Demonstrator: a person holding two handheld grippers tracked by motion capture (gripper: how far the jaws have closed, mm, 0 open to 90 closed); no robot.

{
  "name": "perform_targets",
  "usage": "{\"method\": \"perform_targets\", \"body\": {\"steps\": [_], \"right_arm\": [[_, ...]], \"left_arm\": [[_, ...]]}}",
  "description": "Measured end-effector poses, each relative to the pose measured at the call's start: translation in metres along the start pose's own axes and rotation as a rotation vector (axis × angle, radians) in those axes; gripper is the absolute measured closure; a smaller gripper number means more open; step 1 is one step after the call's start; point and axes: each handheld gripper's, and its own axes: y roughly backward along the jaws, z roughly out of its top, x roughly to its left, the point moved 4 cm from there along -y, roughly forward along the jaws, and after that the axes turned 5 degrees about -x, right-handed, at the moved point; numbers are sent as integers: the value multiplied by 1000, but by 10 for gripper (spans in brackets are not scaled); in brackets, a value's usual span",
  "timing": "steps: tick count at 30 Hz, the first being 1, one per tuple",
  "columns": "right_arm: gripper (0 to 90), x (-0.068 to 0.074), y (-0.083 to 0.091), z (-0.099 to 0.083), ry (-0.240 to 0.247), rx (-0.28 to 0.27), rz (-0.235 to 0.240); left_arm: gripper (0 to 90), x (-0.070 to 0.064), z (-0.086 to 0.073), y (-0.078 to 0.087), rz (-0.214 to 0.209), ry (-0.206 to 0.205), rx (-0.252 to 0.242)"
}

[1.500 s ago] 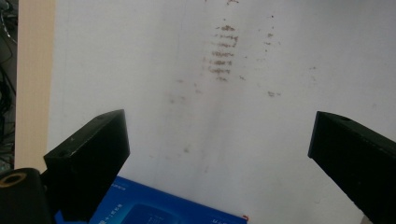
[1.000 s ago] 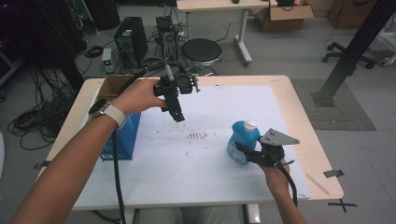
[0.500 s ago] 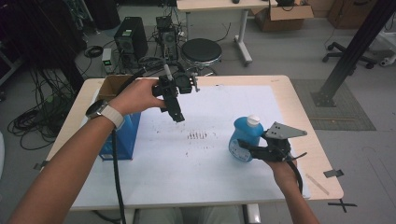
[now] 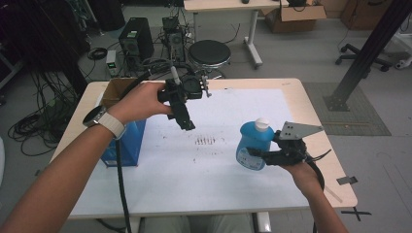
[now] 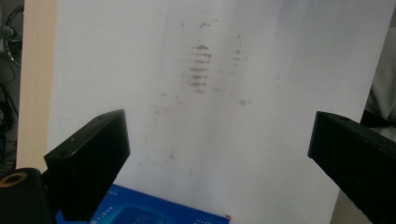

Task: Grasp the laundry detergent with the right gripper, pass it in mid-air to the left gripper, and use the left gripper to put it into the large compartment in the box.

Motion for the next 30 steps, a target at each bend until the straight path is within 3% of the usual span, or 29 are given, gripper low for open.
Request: {"method": "perform_targets", "body": {"steps": [5, 13, 21, 30], "right_arm": [[442, 7, -4, 8, 11, 5, 102], [442, 13, -19, 19, 38, 20, 202], [442, 21, -35, 34, 69, 35, 289], [442, 30, -53, 44, 108, 47, 356]], "left_arm": [[62, -10, 3, 8, 1, -25, -1], [62, -29, 7, 23, -12, -66, -5], [62, -44, 8, 33, -18, -86, -16], [63, -50, 6, 39, -37, -84, -23]]}}
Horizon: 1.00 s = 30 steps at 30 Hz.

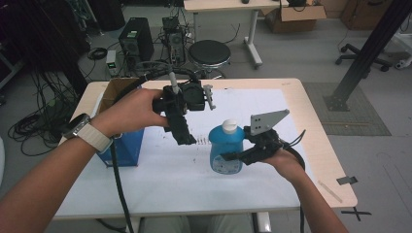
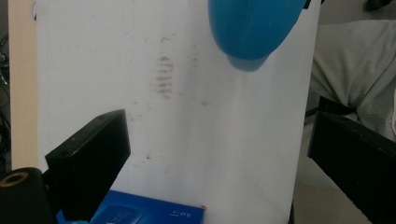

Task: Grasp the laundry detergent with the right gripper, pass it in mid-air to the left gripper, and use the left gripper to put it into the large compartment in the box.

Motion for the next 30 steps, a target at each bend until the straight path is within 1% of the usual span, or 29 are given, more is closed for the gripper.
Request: {"method": "perform_targets", "body": {"steps": [6, 15, 21, 25, 27, 30], "right_arm": [[443, 0, -9, 4, 10, 1, 20], [443, 4, -27, 11, 34, 9, 57], [443, 4, -35, 14, 42, 16, 70], [443, 5, -36, 15, 49, 8, 67], [443, 5, -37, 16, 47, 2, 74], [443, 6, -41, 18, 56, 0, 78]], "left_arm": [[64, -4, 1, 2, -32, -5, -12], [64, -7, 4, 2, -66, -10, -21], [64, -8, 3, 6, -90, -9, -46], [65, -8, 3, 5, -91, -11, -49], [65, -8, 3, 4, -95, -13, -44], [65, -9, 6, 2, -100, -20, -45]]}}
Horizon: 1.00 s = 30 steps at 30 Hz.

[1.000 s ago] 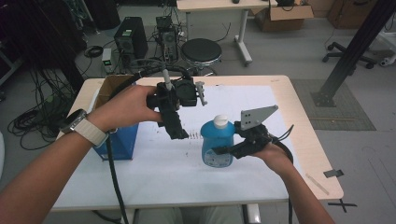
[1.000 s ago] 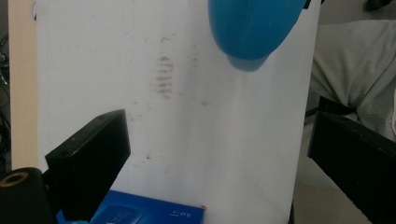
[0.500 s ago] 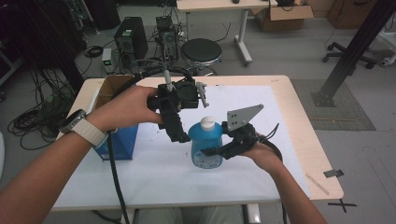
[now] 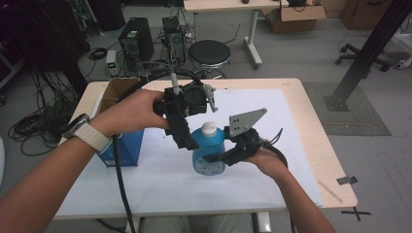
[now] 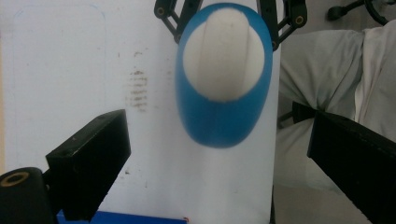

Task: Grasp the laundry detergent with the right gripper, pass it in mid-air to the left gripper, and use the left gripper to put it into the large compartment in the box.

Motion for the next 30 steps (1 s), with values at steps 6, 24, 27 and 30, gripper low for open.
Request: {"method": "perform_targets", "body": {"steps": [6, 24, 27, 30], "right_arm": [[443, 0, -4, 3, 8, 2, 9], [443, 1, -6, 5, 9, 11, 14], [443, 1, -6, 6, 8, 12, 13], [442, 1, -6, 6, 13, 12, 11]], "left_arm": [[65, 0, 4, -3, -9, -13, 3], [68, 0, 9, -22, -24, -18, 34], [71, -1, 10, -26, -30, -20, 41], [74, -1, 11, -30, -33, -24, 43]]}}
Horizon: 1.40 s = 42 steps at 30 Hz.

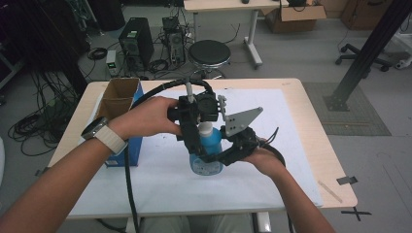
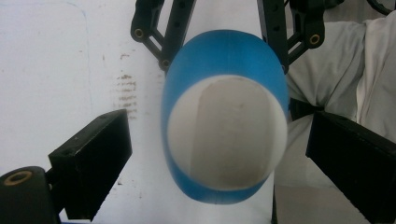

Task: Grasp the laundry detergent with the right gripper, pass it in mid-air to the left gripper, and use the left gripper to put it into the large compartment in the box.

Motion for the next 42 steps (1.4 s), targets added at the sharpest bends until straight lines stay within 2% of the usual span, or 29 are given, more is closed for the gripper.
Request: {"method": "perform_targets", "body": {"steps": [12, 42], "right_arm": [[442, 1, 2, 1, 2, 1, -6], [442, 2, 0, 2, 6, 7, -11]], "left_arm": [[139, 1, 1, -10, -1, -6, 13], [326, -1, 1, -9, -7, -26, 1]]}}
